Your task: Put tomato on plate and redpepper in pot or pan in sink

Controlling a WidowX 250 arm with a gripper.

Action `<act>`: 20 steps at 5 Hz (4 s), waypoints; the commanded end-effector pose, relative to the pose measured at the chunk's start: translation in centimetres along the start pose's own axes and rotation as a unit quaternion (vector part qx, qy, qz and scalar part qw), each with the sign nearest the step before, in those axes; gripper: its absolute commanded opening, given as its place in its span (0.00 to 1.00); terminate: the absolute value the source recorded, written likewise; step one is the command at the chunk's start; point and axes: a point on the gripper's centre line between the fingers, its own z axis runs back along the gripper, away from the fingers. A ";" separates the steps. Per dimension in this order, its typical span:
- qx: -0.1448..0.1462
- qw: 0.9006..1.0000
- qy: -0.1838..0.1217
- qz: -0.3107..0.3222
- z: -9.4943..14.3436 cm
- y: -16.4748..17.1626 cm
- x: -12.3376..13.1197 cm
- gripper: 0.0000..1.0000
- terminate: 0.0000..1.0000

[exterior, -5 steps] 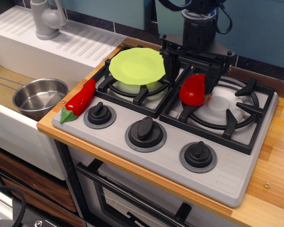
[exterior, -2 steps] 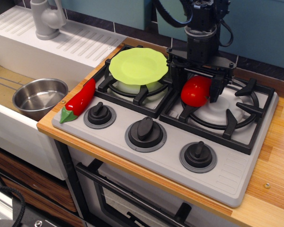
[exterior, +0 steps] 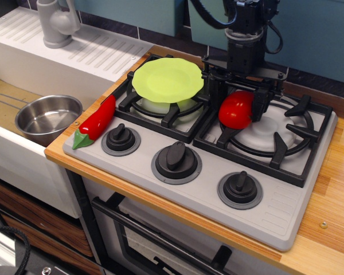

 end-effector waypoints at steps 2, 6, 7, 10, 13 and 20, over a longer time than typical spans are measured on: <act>0.004 1.000 0.007 -0.010 6.6 -0.3 -0.8 0.00 0.00; 0.006 0.997 -0.008 -0.075 7.9 4.4 1.8 0.00 0.00; 0.002 0.996 -0.011 -0.086 7.5 6.1 2.8 0.00 0.00; -0.007 0.996 -0.005 -0.087 6.1 10.2 3.1 0.00 0.00; -0.012 0.996 -0.004 -0.088 5.6 10.1 1.8 1.00 0.00; 0.028 0.993 0.051 -0.104 11.3 10.3 0.0 1.00 0.00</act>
